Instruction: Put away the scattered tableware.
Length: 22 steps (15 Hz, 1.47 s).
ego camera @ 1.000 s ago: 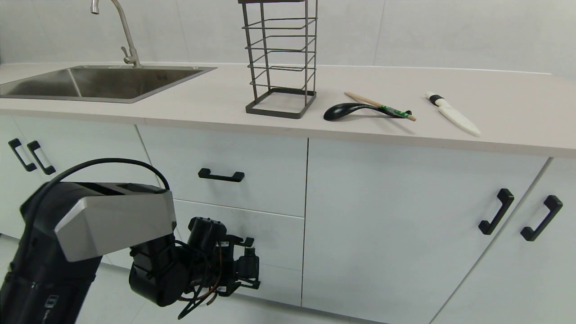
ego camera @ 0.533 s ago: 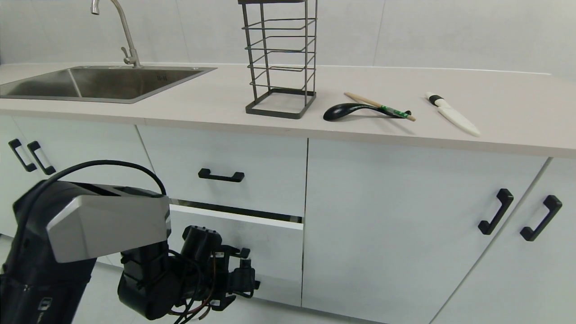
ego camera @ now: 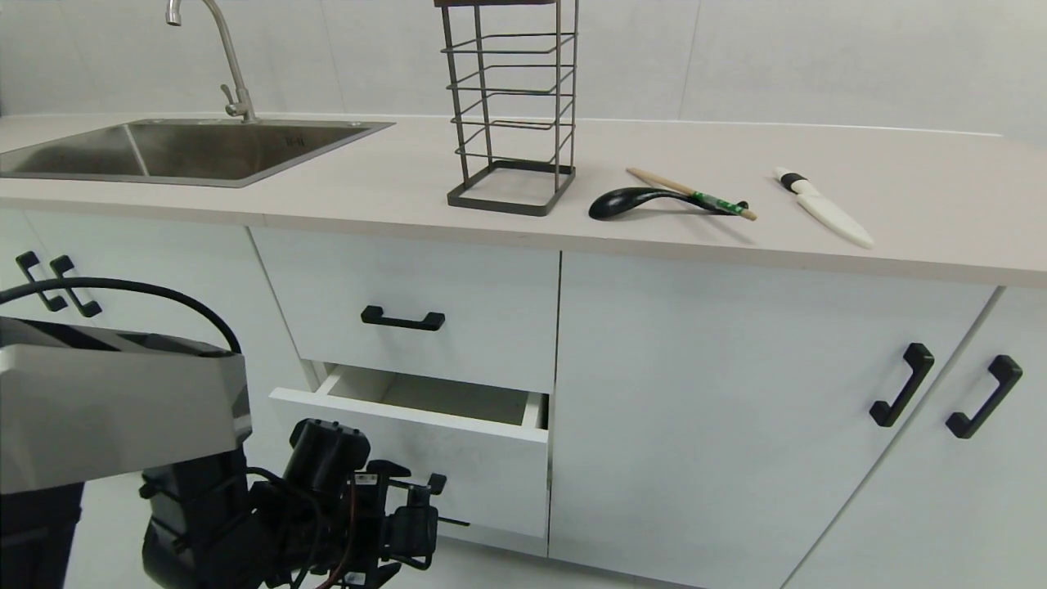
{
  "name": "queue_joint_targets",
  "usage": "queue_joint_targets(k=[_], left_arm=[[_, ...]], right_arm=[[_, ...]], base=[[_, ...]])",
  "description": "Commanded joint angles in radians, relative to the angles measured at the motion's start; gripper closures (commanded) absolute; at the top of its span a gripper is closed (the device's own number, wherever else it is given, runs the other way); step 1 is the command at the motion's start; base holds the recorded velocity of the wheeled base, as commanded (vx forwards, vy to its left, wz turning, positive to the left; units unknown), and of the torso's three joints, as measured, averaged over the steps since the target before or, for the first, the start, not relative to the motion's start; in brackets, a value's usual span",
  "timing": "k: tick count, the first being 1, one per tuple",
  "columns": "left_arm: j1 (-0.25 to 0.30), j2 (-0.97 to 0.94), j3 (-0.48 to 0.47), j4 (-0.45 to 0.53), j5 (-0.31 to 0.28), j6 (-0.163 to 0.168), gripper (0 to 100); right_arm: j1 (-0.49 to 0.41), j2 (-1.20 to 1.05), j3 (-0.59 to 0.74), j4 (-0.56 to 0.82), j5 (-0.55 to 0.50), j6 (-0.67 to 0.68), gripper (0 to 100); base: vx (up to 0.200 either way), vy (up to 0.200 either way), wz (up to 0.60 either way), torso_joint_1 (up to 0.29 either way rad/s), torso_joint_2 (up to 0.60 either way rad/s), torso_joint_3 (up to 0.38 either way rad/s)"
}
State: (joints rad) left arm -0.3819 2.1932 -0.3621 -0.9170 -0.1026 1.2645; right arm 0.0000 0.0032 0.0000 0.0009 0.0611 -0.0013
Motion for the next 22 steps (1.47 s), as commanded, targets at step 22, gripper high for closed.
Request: queue_joint_targets(k=[22], left_arm=[[-0.061, -0.144, -0.083, -0.003, -0.003, -0.079, 0]], right_arm=[[0.0, 0.001, 0.0, 0.001, 0.0, 0.0, 100]], base=[[0.0, 0.0, 0.0, 0.0, 0.0, 0.0]])
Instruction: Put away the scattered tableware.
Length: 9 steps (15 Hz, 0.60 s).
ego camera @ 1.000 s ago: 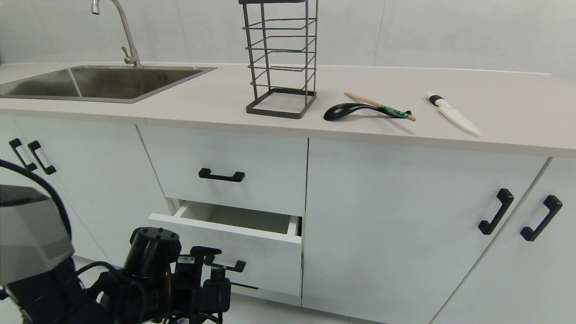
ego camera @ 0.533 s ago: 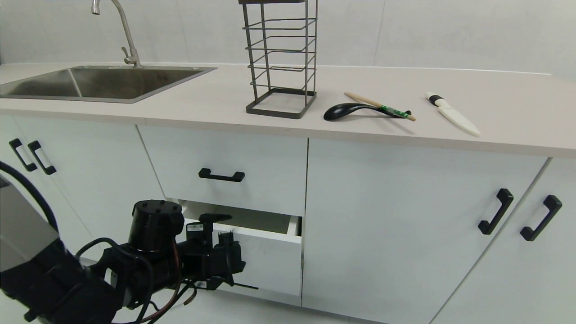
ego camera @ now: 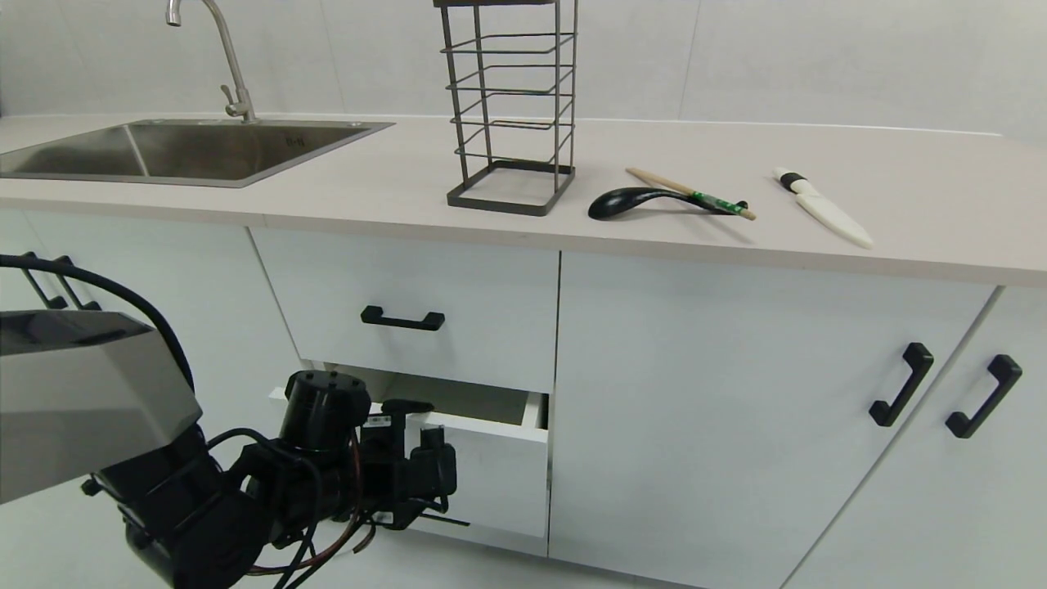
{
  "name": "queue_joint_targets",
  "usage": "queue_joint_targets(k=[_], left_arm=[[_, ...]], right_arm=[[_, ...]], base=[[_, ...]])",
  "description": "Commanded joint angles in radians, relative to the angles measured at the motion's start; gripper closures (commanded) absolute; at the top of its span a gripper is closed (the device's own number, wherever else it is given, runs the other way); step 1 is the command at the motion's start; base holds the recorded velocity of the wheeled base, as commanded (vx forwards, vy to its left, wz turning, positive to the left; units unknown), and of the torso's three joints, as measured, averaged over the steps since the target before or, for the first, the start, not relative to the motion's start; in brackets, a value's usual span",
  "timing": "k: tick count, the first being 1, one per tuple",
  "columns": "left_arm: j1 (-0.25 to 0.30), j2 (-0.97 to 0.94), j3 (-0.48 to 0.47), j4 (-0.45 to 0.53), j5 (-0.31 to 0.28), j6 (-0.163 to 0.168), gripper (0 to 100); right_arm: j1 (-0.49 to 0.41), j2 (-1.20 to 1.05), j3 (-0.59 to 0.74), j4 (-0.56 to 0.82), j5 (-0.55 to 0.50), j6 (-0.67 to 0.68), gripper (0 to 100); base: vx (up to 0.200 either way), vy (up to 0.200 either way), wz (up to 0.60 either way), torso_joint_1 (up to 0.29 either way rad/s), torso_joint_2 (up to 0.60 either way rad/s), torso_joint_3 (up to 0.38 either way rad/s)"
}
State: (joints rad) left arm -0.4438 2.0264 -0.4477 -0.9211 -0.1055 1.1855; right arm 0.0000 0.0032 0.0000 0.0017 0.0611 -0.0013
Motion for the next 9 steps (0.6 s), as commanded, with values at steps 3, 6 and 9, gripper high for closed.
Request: queue_joint_targets(k=[3, 6, 9], left_arm=[[-0.007, 0.017, 0.04, 0.001, -0.002, 0.003, 0], [-0.01, -0.029, 0.155, -0.042, 0.0, 0.006, 0], [-0.027, -0.094, 0.264, -0.11, 0.001, 0.002, 0]], right_arm=[[0.0, 0.001, 0.0, 0.0, 0.0, 0.0, 100], [0.0, 0.0, 0.0, -0.002, 0.0, 0.0, 100], [0.0, 0.0, 0.0, 0.0, 0.0, 0.0, 100]], base=[[0.0, 0.0, 0.0, 0.0, 0.0, 0.0], [0.0, 0.0, 0.0, 0.0, 0.0, 0.0], [0.0, 0.0, 0.0, 0.0, 0.0, 0.0]])
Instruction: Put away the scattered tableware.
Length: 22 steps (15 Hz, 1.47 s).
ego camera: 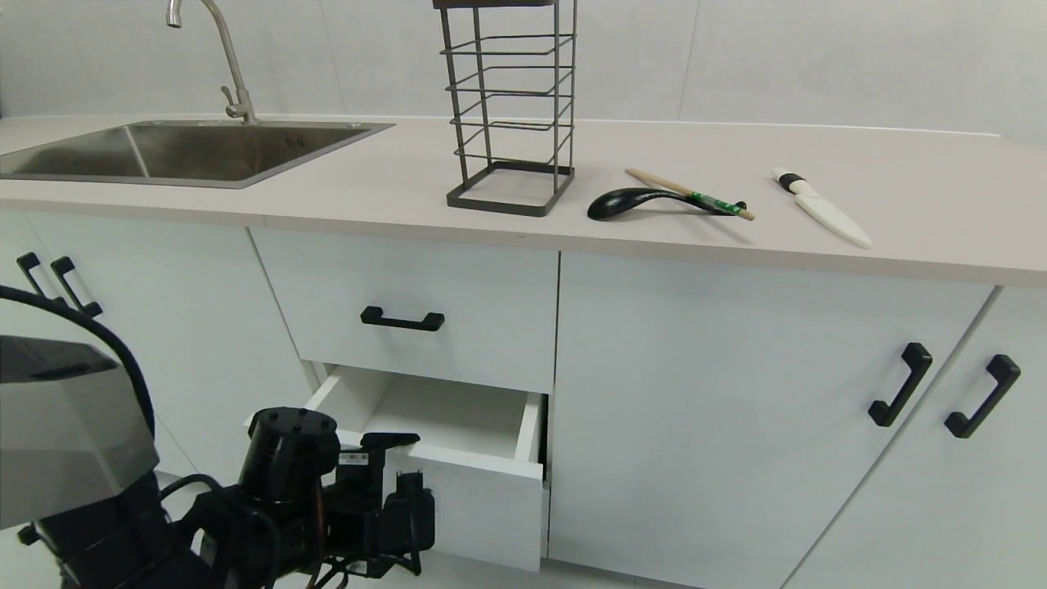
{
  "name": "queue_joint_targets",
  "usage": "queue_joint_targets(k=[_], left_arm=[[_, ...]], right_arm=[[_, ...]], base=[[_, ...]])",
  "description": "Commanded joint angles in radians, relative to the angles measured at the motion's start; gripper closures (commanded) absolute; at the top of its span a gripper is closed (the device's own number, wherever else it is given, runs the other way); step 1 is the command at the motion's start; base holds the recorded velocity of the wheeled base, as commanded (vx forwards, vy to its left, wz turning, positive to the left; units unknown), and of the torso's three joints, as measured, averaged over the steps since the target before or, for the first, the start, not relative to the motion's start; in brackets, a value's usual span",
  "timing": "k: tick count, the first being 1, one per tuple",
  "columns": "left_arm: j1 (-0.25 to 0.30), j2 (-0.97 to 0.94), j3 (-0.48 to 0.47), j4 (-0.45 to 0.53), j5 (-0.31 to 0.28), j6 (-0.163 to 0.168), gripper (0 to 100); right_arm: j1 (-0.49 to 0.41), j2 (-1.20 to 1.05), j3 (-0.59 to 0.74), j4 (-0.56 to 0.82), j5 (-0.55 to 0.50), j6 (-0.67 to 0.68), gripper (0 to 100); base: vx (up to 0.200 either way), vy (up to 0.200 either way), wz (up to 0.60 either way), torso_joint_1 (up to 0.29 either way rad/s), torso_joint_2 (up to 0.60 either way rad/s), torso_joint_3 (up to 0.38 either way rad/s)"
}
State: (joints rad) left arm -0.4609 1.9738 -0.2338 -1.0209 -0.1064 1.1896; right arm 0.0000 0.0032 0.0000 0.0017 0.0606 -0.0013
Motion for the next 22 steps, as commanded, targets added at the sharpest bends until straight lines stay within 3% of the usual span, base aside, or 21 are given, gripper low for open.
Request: queue_joint_targets(k=[1, 9, 14, 16, 19, 21, 22], left_arm=[[-0.012, -0.062, 0.07, -0.018, 0.002, -0.001, 0], [-0.051, -0.21, 0.215, -0.018, 0.002, -0.005, 0], [-0.148, -0.305, 0.234, -0.007, 0.004, -0.005, 0], [-0.154, -0.378, 0.234, -0.007, 0.004, -0.011, 0], [-0.16, -0.513, 0.226, -0.015, 0.001, -0.1, 0], [-0.148, -0.598, 0.185, -0.012, 0.008, -0.179, 0], [-0.136, -0.655, 0.133, -0.004, 0.063, -0.258, 0]], right_arm=[[0.0, 0.001, 0.0, 0.0, 0.001, 0.0, 100], [0.0, 0.0, 0.0, 0.0, 0.001, 0.0, 100], [0.0, 0.001, 0.0, 0.0, 0.001, 0.0, 100], [0.0, 0.0, 0.0, 0.0, 0.001, 0.0, 100], [0.0, 0.0, 0.0, 0.0, 0.001, 0.0, 100], [0.0, 0.0, 0.0, 0.0, 0.001, 0.0, 100], [0.0, 0.0, 0.0, 0.0, 0.001, 0.0, 100]], base=[[0.0, 0.0, 0.0, 0.0, 0.0, 0.0], [0.0, 0.0, 0.0, 0.0, 0.0, 0.0], [0.0, 0.0, 0.0, 0.0, 0.0, 0.0], [0.0, 0.0, 0.0, 0.0, 0.0, 0.0], [0.0, 0.0, 0.0, 0.0, 0.0, 0.0], [0.0, 0.0, 0.0, 0.0, 0.0, 0.0], [0.0, 0.0, 0.0, 0.0, 0.0, 0.0]])
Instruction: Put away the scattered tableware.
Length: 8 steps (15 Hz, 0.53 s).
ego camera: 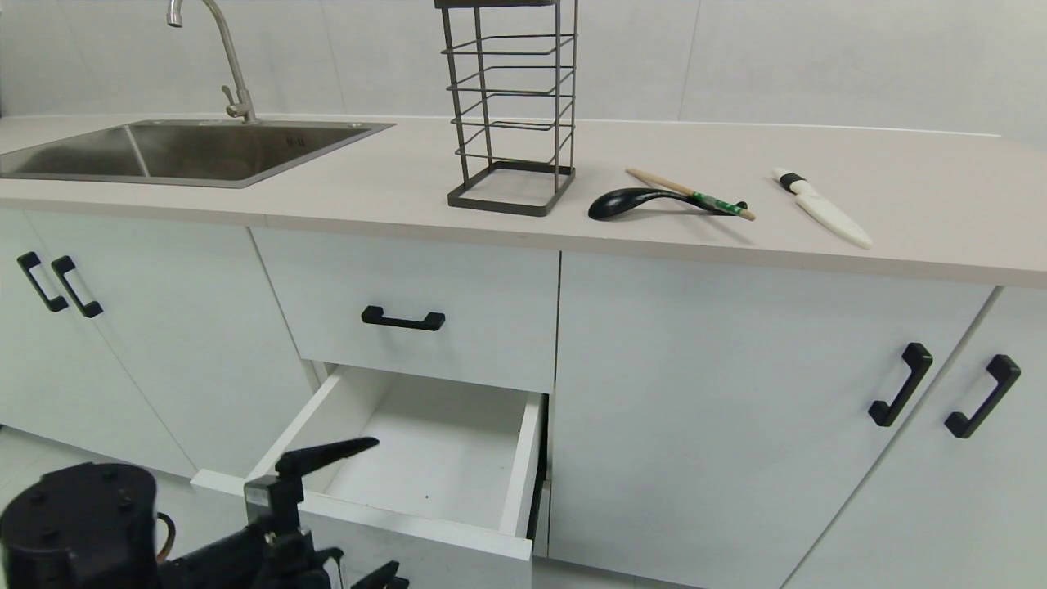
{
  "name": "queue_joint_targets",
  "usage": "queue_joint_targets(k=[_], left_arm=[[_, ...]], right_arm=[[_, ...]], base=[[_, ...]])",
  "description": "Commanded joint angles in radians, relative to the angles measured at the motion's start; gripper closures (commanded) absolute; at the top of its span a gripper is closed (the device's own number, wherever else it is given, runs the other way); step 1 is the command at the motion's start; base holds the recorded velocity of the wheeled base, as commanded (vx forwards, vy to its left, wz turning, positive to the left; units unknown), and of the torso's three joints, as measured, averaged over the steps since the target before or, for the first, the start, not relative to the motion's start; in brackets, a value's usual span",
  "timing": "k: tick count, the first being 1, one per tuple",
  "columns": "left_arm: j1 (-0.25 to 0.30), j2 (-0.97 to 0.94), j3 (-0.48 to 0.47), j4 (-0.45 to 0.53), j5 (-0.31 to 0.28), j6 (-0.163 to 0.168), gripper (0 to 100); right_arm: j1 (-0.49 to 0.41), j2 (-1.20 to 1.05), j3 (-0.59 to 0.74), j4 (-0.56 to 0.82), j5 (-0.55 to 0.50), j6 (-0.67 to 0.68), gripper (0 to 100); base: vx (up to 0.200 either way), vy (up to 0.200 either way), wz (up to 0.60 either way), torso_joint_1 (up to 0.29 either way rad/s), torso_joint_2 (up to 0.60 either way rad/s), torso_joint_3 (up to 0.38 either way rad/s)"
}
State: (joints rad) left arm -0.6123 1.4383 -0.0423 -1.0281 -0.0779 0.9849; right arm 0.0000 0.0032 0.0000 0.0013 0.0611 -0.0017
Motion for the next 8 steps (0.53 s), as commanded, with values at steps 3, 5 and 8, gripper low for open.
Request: queue_joint_targets(k=[3, 5, 8], left_arm=[[0.079, -0.174, -0.183, 0.129, 0.167, -0.368, 0], [0.194, -0.185, -0.275, 0.29, 0.162, -0.528, 0], [0.33, -0.188, -0.323, 0.378, 0.026, -0.646, 0]], right_arm=[[0.0, 0.001, 0.0, 0.0, 0.0, 0.0, 100], [0.0, 0.001, 0.0, 0.0, 0.0, 0.0, 100], [0.0, 0.001, 0.0, 0.0, 0.0, 0.0, 100]], base=[[0.0, 0.0, 0.0, 0.0, 0.0, 0.0], [0.0, 0.0, 0.0, 0.0, 0.0, 0.0], [0.0, 0.0, 0.0, 0.0, 0.0, 0.0]])
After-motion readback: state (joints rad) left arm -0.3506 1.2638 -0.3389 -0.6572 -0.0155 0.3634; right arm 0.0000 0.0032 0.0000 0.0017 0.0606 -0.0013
